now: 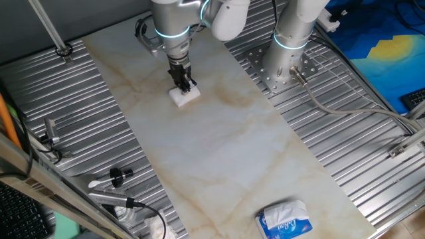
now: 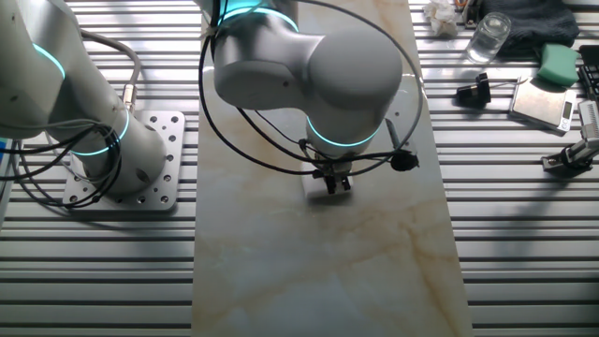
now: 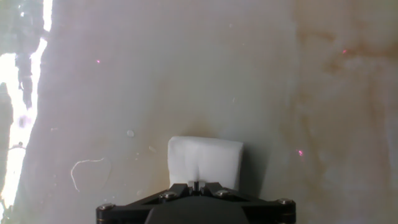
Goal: Clean the tabletop with a sponge
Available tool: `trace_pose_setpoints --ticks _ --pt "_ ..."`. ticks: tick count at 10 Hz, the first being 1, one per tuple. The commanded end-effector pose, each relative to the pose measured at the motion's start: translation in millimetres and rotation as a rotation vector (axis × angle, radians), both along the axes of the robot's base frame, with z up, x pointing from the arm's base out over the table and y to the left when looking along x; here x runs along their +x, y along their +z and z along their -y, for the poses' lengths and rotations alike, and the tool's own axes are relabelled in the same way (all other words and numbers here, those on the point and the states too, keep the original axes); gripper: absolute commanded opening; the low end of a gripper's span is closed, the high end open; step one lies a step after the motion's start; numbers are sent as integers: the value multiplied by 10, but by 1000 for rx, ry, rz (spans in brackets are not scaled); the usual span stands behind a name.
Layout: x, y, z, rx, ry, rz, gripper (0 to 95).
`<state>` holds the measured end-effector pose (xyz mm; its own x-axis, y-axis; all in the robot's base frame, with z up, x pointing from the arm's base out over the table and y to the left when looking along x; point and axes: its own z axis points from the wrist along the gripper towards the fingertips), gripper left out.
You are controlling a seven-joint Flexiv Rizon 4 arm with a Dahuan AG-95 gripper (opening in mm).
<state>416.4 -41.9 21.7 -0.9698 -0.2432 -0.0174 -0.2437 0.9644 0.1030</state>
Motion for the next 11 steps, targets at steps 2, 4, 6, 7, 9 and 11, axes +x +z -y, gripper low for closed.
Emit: trace_pose_setpoints --ticks 2,4,6,7,9,11 --pt "2 -4 -3 11 -3 -1 0" --pt "-32 -20 -62 14 -22 -4 0" --pt "-76 -26 -148 19 -30 -2 0" --pt "-94 -31 -183 21 -36 -1 0" --pt "-129 -25 -226 27 -45 -4 0" --pt "-156 -33 -248 36 -48 -4 0"
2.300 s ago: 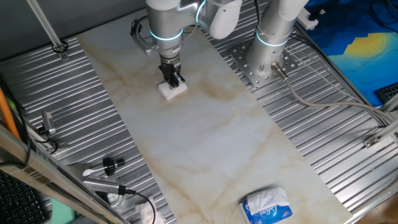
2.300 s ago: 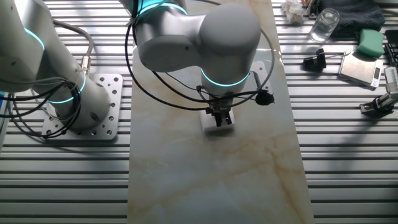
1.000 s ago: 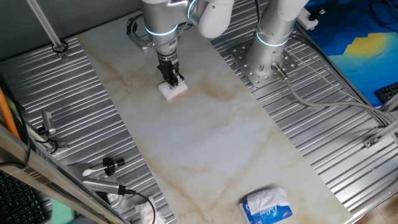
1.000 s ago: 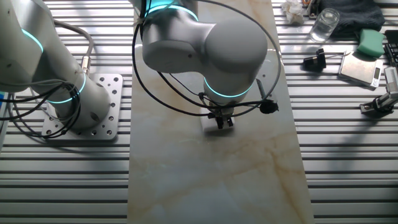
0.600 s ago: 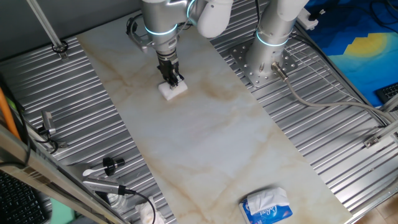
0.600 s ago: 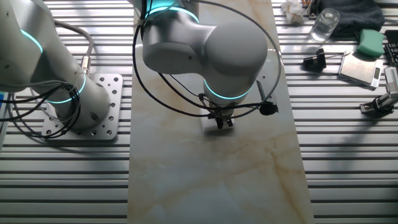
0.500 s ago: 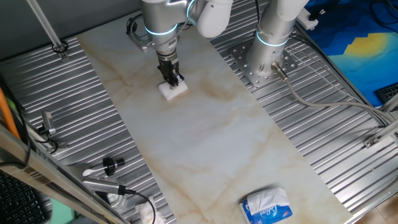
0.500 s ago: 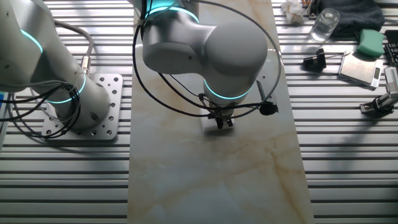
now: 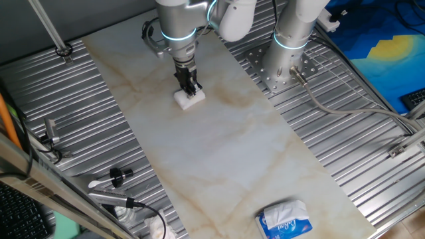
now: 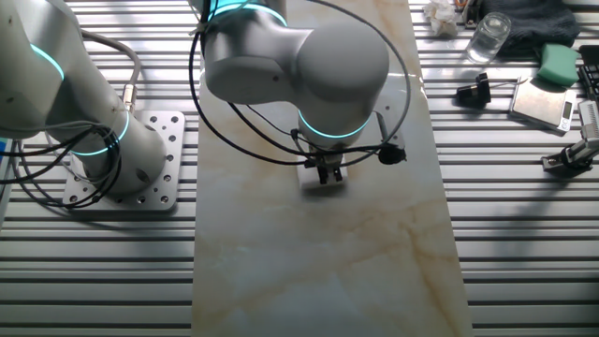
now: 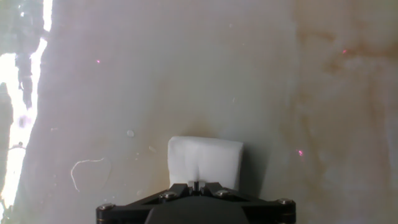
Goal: Clean the tabletop with a sponge
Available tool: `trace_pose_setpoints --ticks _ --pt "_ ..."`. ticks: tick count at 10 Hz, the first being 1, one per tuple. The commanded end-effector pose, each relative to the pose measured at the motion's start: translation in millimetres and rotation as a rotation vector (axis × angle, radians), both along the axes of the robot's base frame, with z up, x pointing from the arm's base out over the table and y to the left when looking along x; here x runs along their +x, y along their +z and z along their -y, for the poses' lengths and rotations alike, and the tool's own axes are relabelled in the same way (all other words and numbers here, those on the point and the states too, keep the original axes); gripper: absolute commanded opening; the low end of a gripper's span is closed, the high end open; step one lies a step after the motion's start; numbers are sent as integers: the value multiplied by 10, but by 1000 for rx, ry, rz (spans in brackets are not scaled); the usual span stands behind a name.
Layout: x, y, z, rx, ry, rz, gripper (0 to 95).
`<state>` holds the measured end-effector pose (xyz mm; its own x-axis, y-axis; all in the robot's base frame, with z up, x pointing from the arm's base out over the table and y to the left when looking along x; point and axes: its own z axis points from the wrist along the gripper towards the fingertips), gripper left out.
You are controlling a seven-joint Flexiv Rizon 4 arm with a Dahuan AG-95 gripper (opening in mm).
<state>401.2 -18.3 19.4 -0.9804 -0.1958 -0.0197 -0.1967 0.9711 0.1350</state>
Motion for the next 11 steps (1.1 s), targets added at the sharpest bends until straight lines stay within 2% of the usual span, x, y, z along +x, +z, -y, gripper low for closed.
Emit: trace_pose_setpoints --ticks 1,7,11 --pt "-30 -32 -51 9 -6 3 0" --pt "-63 -5 -313 13 -41 -7 0" --pt "-84 -58 -510 24 -69 -3 0"
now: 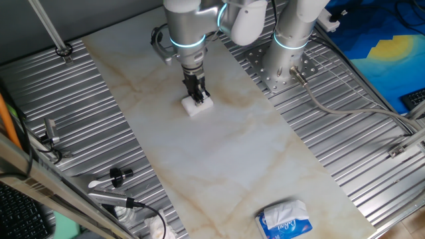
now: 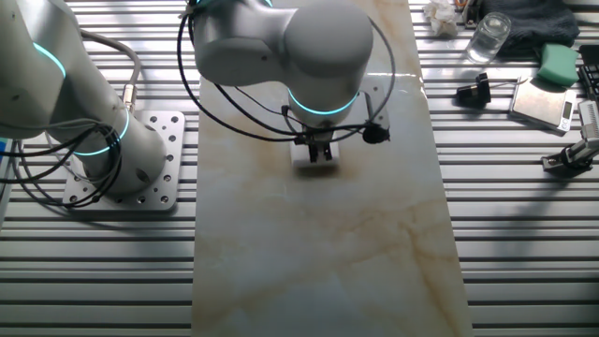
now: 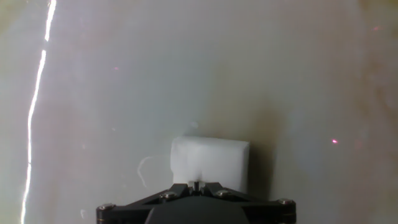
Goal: Clean the tabletop with a sponge
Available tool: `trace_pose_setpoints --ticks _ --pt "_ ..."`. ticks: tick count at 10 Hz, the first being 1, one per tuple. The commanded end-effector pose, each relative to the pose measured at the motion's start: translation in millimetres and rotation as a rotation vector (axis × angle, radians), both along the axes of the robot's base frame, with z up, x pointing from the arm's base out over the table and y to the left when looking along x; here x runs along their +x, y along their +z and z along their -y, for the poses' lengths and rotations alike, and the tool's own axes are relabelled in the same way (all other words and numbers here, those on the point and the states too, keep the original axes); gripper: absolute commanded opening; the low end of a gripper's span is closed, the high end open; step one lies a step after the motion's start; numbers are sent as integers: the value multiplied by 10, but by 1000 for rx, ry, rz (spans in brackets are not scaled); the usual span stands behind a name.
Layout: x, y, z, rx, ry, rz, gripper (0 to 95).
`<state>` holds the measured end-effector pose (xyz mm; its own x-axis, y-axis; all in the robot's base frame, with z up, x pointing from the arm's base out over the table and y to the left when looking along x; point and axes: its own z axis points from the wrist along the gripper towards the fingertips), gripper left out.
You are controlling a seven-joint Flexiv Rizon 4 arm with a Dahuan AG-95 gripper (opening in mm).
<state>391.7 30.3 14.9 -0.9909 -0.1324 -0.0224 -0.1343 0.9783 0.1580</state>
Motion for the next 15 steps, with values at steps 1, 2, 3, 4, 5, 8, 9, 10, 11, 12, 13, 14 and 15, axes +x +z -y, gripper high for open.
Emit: trace_pose_setpoints --ticks 1,2,3,4,5,8,9,10,11,12,13,14,15 --pt "16 0 -86 -1 -14 -5 0" --pt "20 23 -123 -2 -19 -9 0" --pt "21 50 -171 -1 -25 -11 0" --pt "22 61 -222 0 -33 -12 0" --pt "23 50 -292 1 -43 -10 0" --pt "33 18 -463 4 -66 -7 0" --pt "34 19 -473 3 -63 -6 0" --pt "34 21 -473 4 -53 -5 0" --pt "34 21 -473 4 -42 -3 0" --pt "34 21 -470 -1 -23 2 0" --pt "37 14 -465 -11 -3 11 0" --pt "42 3 -457 -18 15 16 0" --pt "56 2 -443 -20 27 19 0"
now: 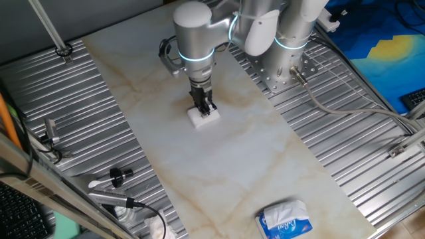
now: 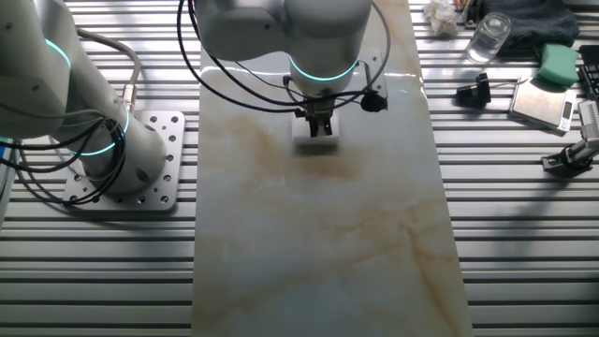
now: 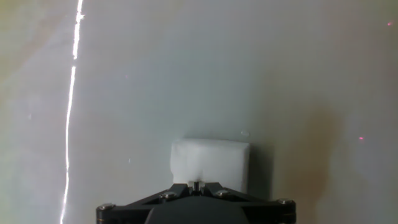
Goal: Clean the tabletop with a sponge
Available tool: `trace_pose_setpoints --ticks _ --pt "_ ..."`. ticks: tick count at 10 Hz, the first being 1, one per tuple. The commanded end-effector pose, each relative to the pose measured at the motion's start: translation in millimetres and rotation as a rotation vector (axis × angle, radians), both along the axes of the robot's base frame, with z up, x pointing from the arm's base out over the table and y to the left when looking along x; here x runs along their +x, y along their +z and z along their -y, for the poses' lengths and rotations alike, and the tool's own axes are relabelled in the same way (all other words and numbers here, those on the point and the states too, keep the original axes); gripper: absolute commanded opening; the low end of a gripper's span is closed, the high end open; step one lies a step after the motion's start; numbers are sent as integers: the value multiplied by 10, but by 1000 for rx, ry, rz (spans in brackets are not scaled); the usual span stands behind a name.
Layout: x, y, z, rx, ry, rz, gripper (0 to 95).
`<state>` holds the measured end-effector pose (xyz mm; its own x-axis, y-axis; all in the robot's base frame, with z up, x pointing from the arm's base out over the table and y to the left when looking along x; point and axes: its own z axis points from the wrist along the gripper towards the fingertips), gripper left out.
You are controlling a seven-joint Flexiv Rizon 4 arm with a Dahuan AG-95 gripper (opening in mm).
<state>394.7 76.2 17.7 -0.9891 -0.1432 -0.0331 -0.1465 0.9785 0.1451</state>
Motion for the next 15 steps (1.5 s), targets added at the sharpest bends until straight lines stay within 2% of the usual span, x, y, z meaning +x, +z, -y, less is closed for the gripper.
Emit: trace_pose_setpoints --ticks 1,5,8,11,15 --pt "64 -15 44 -9 30 6 0" --pt "221 19 121 -4 53 4 0" --pt "360 -35 228 1 78 10 0" --pt "369 -14 250 15 68 -8 0" --pt "328 -28 248 32 52 -11 0"
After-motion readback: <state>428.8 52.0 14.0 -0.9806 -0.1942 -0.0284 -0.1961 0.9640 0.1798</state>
